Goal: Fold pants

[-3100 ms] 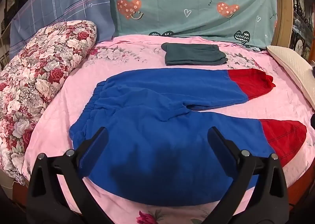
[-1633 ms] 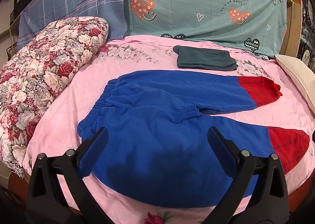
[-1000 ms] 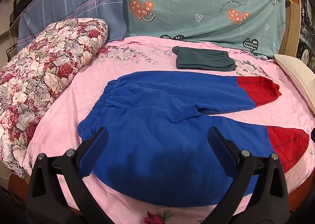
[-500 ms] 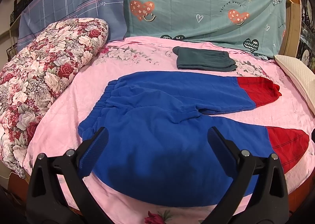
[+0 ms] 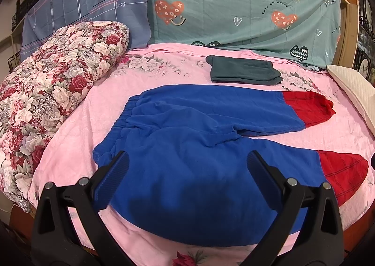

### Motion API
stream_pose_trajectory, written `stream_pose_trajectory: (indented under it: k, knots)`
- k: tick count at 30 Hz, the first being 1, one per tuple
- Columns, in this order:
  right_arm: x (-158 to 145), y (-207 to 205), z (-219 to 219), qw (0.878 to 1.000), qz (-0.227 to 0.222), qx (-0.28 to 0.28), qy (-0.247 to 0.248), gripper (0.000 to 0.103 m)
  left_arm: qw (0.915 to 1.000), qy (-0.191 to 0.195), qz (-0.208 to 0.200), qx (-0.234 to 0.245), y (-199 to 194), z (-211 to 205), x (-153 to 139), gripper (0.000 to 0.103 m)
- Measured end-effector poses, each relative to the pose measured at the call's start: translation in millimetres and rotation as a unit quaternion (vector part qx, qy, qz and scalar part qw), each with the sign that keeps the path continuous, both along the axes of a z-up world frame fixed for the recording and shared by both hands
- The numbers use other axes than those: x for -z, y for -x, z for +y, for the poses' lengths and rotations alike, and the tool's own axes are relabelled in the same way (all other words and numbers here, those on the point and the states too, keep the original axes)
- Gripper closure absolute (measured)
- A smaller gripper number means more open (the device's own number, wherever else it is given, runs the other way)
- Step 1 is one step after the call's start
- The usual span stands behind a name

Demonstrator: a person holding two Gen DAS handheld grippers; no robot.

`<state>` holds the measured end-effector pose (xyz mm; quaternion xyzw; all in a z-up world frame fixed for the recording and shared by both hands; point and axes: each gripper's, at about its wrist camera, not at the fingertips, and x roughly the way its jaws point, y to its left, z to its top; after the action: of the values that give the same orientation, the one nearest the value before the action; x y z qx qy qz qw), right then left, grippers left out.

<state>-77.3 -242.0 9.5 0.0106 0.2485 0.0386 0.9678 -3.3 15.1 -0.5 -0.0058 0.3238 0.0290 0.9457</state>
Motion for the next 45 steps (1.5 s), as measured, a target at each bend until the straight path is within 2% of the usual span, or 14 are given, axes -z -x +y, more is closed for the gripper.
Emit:
stream_pose_trajectory:
  k: [6, 10, 15, 19, 22, 24, 28, 30, 35, 38, 40, 42, 43, 45]
  knots:
    - [-2.8, -2.4, 1.0, 1.0, 0.002, -0.028, 0.008, 0.001, 0.9999, -0.016, -0.005, -0.001, -5.4, 9.8, -5.5, 0.002]
    - [-14.9, -17.0, -6.8, 0.996, 0.008, -0.087, 0.028, 0.001, 0.9972, -0.056, -0.029, -0.041, -26.5, 49.9, -27.7, 0.002]
    - [-37.3, -69.4, -12.3, 0.988, 0.03, -0.138, 0.07, 0.001, 0.9955, -0.054, -0.019, -0.075, -80.4, 108.1, -46.4, 0.002]
    - [-41.7, -111.1, 1.9, 0.978, 0.053, -0.184, 0.078, 0.01, 0.9948, -0.076, 0.043, -0.053, -138.9, 127.4, -21.3, 0.002]
    - [-32.7, -150.5, 28.5, 0.966, 0.063, -0.221, 0.115, 0.017, 0.9944, -0.062, 0.076, -0.039, -170.3, 132.2, 1.8, 0.002]
    - [-19.0, -180.2, 49.0, 0.953, 0.085, -0.256, 0.135, 0.02, 0.9949, -0.05, 0.079, -0.036, -184.0, 130.8, 9.6, 0.002]
    - [5.5, -245.3, 74.1, 0.939, 0.12, -0.281, 0.159, 0.02, 0.9957, -0.043, 0.082, -0.01, -218.4, 115.1, 20.3, 0.002]
    - [17.8, -275.6, 85.7, 0.931, 0.131, -0.296, 0.166, 0.02, 0.9946, -0.043, 0.094, 0.0, -235.5, 109.5, 30.2, 0.002]
    - [48.2, -333.8, 112.1, 0.912, 0.171, -0.329, 0.178, 0.033, 0.9895, -0.032, 0.141, -0.007, -265.5, 111.3, 58.5, 0.003]
    - [70.0, -356.6, 121.1, 0.9, 0.198, -0.337, 0.194, 0.035, 0.9837, -0.039, 0.175, -0.008, -271.9, 113.9, 76.1, 0.026]
    - [82.9, -364.6, 123.2, 0.887, 0.226, -0.352, 0.194, 0.058, 0.983, -0.047, 0.178, 0.002, -270.2, 111.5, 82.6, 0.038]
    - [84.5, -368.4, 120.4, 0.877, 0.246, -0.382, 0.155, 0.075, 0.9828, -0.045, 0.179, 0.005, -270.2, 111.3, 83.3, 0.046]
    - [83.6, -369.9, 120.7, 0.875, 0.247, -0.389, 0.151, 0.092, 0.983, -0.035, 0.18, 0.007, -270.7, 113.5, 82.4, 0.053]
    - [79.9, -368.1, 119.2, 0.872, 0.252, -0.395, 0.141, 0.097, 0.9827, -0.02, 0.184, 0.011, -273.1, 115.3, 80.7, 0.06]
